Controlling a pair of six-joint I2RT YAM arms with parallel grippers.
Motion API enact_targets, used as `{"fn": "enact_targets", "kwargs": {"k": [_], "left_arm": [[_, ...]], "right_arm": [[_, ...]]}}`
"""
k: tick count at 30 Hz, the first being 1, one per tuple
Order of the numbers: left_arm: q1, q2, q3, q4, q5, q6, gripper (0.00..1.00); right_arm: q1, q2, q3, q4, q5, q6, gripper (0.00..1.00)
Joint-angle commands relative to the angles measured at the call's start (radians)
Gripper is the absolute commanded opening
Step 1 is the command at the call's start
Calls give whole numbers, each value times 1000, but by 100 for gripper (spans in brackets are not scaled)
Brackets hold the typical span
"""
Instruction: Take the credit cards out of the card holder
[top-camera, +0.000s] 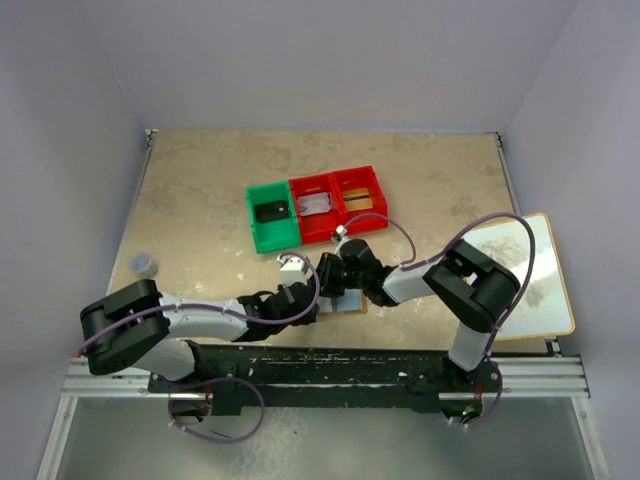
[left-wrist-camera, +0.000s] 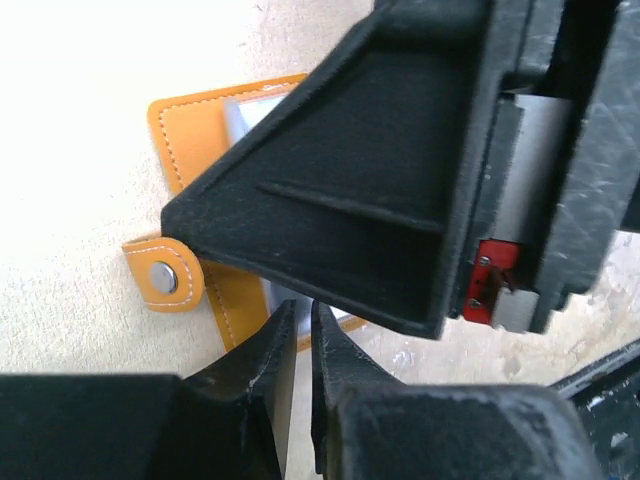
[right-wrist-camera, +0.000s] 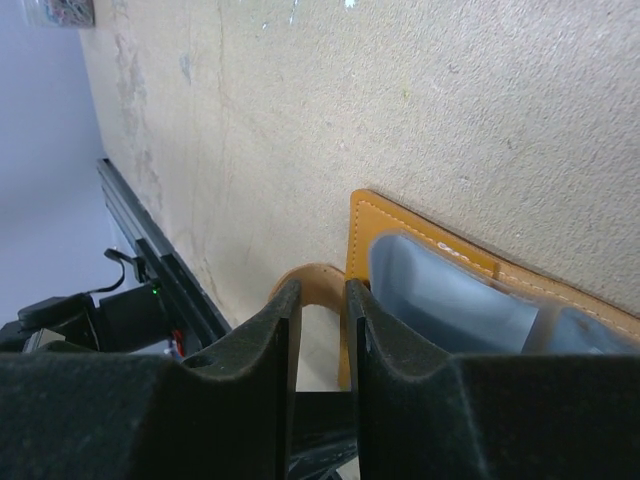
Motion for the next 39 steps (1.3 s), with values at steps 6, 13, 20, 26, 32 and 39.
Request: {"fn": "enact_targets", "kwargs": {"k": [6, 13, 20, 26, 32, 39], "left_arm": [[-3, 18, -1, -38, -127, -15, 4], [-3, 13, -14, -23, -112, -23, 3], [-3, 13, -8, -15, -94, -10, 3], [-3, 16, -4, -23, -89, -4, 3], [-3, 11, -2, -34, -89, -3, 3], [-3, 5, -2, -40, -90, -5, 3]], "right_arm": [[-42, -239, 65, -297, 103, -101, 40], [-78, -500, 21, -635, 317, -111, 50], [-100, -637, -106, -676, 303, -84, 52], [-101, -606, -127, -621, 250, -93, 52], [-100, -550, -117, -565, 251, -125, 49], [-101, -507, -118, -570, 218, -104, 49]]}}
